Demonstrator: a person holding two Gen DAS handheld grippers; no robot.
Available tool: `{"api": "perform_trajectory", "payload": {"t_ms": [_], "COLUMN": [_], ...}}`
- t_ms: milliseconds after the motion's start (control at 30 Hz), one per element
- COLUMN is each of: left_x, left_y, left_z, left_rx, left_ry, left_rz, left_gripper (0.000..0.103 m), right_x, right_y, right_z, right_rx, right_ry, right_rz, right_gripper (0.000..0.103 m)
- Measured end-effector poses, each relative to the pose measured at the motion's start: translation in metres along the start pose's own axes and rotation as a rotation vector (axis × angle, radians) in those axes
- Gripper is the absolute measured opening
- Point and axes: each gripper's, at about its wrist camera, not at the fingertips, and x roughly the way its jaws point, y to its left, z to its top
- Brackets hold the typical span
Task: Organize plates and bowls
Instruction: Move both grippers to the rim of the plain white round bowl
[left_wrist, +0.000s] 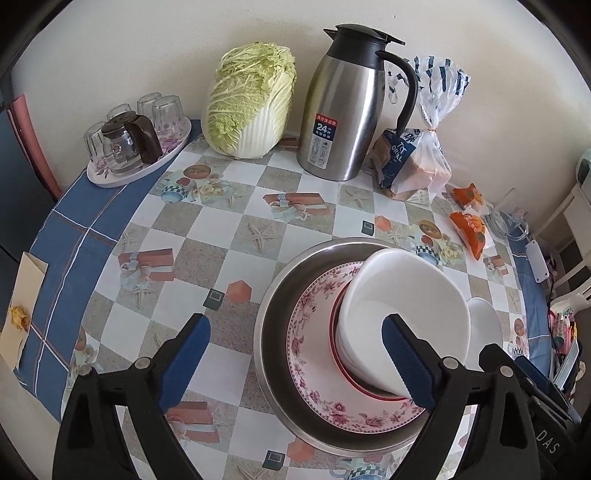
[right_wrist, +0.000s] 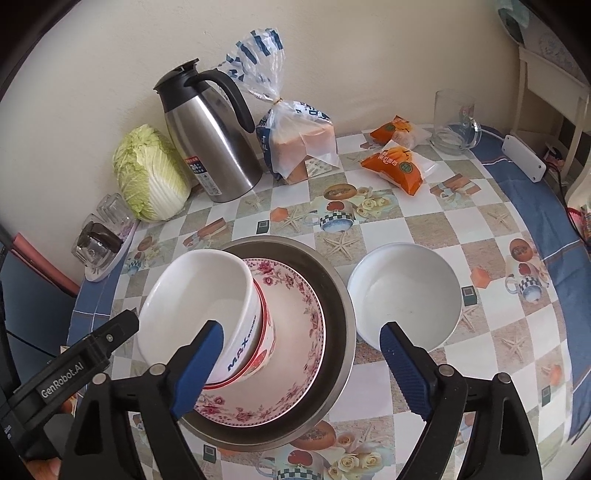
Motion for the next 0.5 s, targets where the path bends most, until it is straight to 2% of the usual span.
{"api": "perform_trajectory", "payload": {"t_ms": [100,333,500], "left_x": [-0.006,-0.019,-0.025], "left_y": [-0.002,-0.018,-0.043], "left_z": [0.000,-0.002,-0.006], "left_rx": [-0.005,0.008,0.040], "left_ry": [-0.017,-0.051,-0.065], "left_rz": [0.008,0.015,-0.018], "left_gripper": [0.095,0.095,0.095], "right_x": [-0.003,-0.011,-0.018], "right_y": [-0.004,-0.019,-0.044], "right_z": [0.000,0.002,0.005], "right_rx": [-0.002,0.013,0.055], "right_ry": [-0.006,-0.025,-0.047], "right_rz": [-0.003,0.003,0.008], "right_gripper": [0.098,0.102,0.103]}}
